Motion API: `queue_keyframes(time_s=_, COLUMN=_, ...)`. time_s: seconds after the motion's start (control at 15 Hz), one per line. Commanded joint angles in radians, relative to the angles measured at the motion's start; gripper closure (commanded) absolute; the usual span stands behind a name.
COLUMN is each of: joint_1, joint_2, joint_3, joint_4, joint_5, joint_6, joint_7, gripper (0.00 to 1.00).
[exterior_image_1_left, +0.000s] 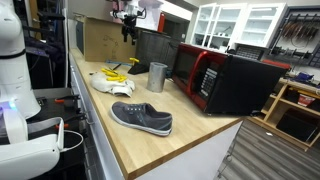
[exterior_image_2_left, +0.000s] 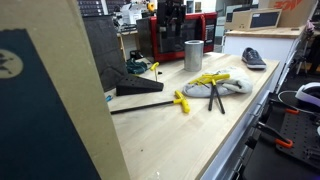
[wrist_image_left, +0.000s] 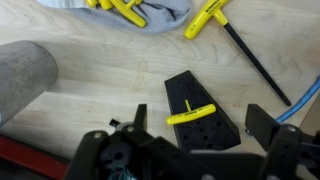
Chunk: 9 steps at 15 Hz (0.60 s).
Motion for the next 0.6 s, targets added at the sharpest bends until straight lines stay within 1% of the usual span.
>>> queue_keyframes(time_s=0.0, joint_1=-0.019, joint_2=-0.052, joint_3=0.011, joint_4=-0.026, joint_5=0.014, joint_6=-0.041, joint_7=-0.035, gripper=0.0)
queue_keyframes(time_s=0.53, joint_1=-0.026, joint_2=-0.097, joint_3=0.007, joint_4=-0.028, joint_5=0.02, joint_6=-0.092, joint_7=-0.056, gripper=0.0)
